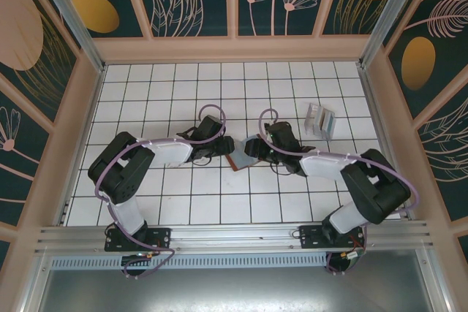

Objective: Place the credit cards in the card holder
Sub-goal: Flip over the card slot in the card holder.

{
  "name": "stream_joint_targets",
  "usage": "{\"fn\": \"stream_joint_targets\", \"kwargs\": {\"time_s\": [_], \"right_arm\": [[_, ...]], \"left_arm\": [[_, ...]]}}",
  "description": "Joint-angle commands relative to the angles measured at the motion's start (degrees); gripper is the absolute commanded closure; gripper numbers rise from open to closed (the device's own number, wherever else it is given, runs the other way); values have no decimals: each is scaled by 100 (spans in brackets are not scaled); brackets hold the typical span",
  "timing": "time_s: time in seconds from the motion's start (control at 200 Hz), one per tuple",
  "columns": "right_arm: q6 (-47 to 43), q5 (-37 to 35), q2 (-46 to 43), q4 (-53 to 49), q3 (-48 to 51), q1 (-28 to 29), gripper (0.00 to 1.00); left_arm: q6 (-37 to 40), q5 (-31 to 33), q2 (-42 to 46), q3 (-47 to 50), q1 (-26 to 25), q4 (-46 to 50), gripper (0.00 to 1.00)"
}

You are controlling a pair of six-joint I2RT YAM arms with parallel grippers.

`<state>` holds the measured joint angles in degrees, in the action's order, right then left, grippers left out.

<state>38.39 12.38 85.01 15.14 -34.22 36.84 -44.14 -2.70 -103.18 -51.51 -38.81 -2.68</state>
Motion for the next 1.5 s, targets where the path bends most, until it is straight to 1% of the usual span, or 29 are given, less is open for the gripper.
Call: {"fn": "stream_joint_targets", "kwargs": {"time_s": [0.0, 0.08, 0.145, 0.22, 0.355, 0.51, 0.571, 0.671, 0.766, 0.951, 1.016, 1.081, 1.176, 1.306, 1.496], "right_arm": [[-1021, -798, -466, -249, 65, 365, 41], [-1648, -1289, -551, -357, 15, 717, 34], [-2018, -1714, -487, -457, -67, 944, 33], [-2233, -2067, -354, -555, -171, 1094, 31], [-2289, -2444, -77, -865, -447, 1141, 30], [-2421, -2357, 15, -848, -532, 1200, 35], [-2552, -2371, -25, -856, -567, 1291, 38], [-2822, -2345, -122, -713, -512, 1465, 40], [-2755, -2364, -14, -676, -506, 1444, 45], [-2643, -2258, 176, -615, -499, 1440, 47], [-2585, -2358, 185, -685, -530, 1440, 49], [-2501, -2656, 201, -808, -568, 1440, 53], [-2401, -2812, 219, -863, -538, 1362, 54], [-2252, -2605, 178, -953, -553, 1169, 62], [-2038, -2049, 140, -808, -404, 839, 68]], "left_arm": [[79, -229, -669, 127, -30, -403, 41], [63, -257, -668, 143, -29, -415, 41], [54, -293, -682, 158, -30, -460, 41], [63, -338, -720, 112, -29, -438, 41], [23, -354, -694, 144, -30, -478, 42], [50, -380, -723, 90, -30, -409, 42], [17, -391, -678, 143, -30, -460, 42], [11, -393, -643, 201, -30, -532, 42], [-3, -392, -606, 228, -29, -531, 42], [-24, -475, -639, 215, -30, -580, 42], [-64, -477, -586, 252, -30, -627, 42], [-53, -462, -563, 267, -30, -647, 42], [-2, -451, -579, 213, -30, -568, 43], [-24, -442, -531, 279, -30, -619, 43], [-33, -427, -490, 343, -26, -665, 43]]}}
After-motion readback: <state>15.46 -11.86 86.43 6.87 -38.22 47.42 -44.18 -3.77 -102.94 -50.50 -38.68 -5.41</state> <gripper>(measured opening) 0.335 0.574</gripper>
